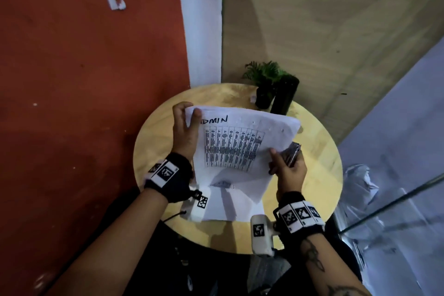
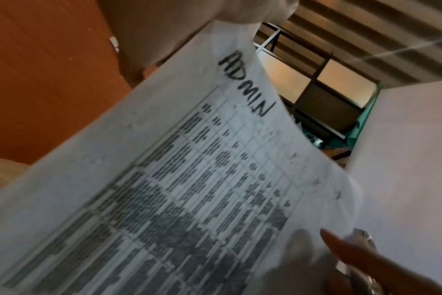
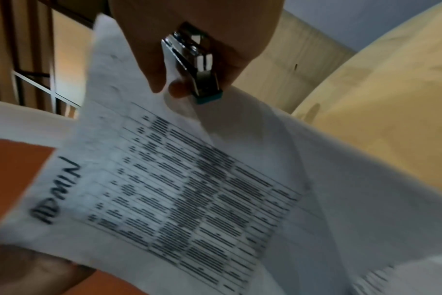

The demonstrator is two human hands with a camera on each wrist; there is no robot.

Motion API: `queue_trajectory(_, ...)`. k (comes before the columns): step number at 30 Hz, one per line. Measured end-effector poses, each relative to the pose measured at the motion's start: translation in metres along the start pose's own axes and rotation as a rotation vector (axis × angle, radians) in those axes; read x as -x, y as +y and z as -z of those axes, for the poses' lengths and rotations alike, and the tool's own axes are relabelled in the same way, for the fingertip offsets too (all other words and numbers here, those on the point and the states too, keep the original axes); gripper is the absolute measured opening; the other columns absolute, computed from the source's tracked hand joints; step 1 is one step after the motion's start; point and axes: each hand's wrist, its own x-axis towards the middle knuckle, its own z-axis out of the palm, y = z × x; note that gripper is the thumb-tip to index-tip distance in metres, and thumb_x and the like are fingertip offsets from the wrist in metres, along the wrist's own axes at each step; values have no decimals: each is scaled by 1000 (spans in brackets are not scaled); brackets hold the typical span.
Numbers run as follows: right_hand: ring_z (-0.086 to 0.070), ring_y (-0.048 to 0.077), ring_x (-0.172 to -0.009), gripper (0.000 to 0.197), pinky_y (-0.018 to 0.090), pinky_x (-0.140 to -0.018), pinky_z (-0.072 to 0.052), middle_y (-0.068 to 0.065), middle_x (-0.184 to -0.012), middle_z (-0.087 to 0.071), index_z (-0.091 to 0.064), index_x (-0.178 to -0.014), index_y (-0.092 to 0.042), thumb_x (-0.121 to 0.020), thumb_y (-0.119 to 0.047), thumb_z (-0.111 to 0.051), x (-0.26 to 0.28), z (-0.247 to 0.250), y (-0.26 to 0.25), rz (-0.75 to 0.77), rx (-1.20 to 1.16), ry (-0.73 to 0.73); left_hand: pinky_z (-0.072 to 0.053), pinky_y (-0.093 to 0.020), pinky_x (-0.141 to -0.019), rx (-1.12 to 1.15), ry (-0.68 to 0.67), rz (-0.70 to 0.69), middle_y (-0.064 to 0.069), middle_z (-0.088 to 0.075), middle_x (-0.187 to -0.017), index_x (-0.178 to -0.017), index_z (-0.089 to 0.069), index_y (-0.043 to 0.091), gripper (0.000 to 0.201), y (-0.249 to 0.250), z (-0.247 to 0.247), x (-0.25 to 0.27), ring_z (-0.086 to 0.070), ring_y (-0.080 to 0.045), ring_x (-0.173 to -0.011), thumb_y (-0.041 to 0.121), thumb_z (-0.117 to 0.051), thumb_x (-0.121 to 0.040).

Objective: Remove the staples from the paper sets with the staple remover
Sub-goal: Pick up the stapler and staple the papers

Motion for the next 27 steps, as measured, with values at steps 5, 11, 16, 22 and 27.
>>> queue_trajectory(5, -42, 9, -38, 26, 18, -38, -35, -3, -50, -49, -47, -77, -14, -81, 4, -65, -6, -17, -31, 66, -94, -22, -35, -12, -60, 68, 156, -26, 9, -46, -67, -77, -49, 26, 29, 16, -20, -6, -42, 8, -55, 53, -58, -72)
queue_trajectory(11, -46, 10, -42, 25, 21, -41, -39, 6, -60, -52, -48, -79, -17, -84, 3, -62, -8, -16, -41, 119, -9, -30, -37, -17, -64, 18, 144, -8, 8, -46, -71, -77, -48, 26, 16, 17, -14, -11, -43, 9, -57, 27, -53, -92)
queue_trajectory(16, -46, 18, -48, 23, 26, -45, -40, 7, -62, -53, -48, -77, -17, -84, 0, -63, -11, -15, -41, 93, 34, 2, -39, -8, -73, 69, -3, -48, 9, -51, -84, -90, -49, 29, 19, 24, 5, 0, -50, 12, -71, 42, -62, -83)
queue_trajectory(22, -50, 20, -56, 20, 31, -53, -43, 8, -67, -55, -50, -78, -18, -83, -6, -66, -12, -11, -41, 57, 49, 19, -38, -19, -70, -278, -178, -200, 25, -66, -84, -88, -61, 39, 27, 14, 38, -9, -54, 12, -79, 18, -74, -77)
queue_trajectory(27, -46, 19, -58, 23, 31, -56, -41, 9, -72, -54, -51, -81, -19, -82, -1, -66, -18, -10, -52, 19, -20, 16, -38, -6, -66, -294, -201, -289, 30, -66, -73, -81, -68, 20, 19, 16, 36, -21, -52, 9, -63, 2, -73, -77)
